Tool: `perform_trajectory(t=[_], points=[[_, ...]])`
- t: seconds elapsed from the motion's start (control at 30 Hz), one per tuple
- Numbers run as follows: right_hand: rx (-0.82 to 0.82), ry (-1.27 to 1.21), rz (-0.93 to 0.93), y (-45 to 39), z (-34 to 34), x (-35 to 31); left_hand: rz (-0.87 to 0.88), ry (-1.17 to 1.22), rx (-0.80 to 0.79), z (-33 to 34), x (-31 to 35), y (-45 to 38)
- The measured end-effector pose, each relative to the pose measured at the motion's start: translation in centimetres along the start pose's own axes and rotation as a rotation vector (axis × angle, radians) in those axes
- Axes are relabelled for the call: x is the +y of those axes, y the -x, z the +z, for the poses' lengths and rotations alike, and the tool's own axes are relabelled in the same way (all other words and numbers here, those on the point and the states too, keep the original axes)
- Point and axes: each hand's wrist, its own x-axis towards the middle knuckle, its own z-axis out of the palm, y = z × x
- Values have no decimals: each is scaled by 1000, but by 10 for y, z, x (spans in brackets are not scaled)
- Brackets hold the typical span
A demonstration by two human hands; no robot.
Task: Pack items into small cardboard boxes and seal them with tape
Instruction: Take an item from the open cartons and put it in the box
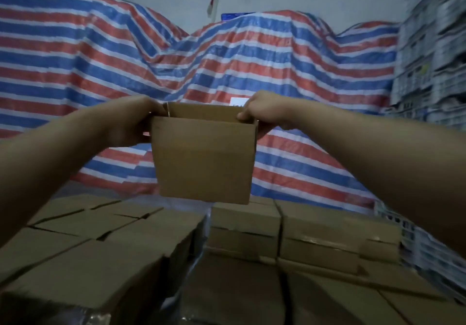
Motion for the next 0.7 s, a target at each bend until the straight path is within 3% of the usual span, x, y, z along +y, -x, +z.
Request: perform_trajectory(t=[0.1,0.27,0.43,0.7], points=[[9,-19,49,48,-35,20,19,61,-130,38,15,32],[42,-90,128,127,-61,53,35,187,-200,106,14,98],[-26,-120,198,191,-70,84,30,262,-135,159,4,153],[-130,-172,311,246,-57,123,-133,311,-110,204,-22,197]])
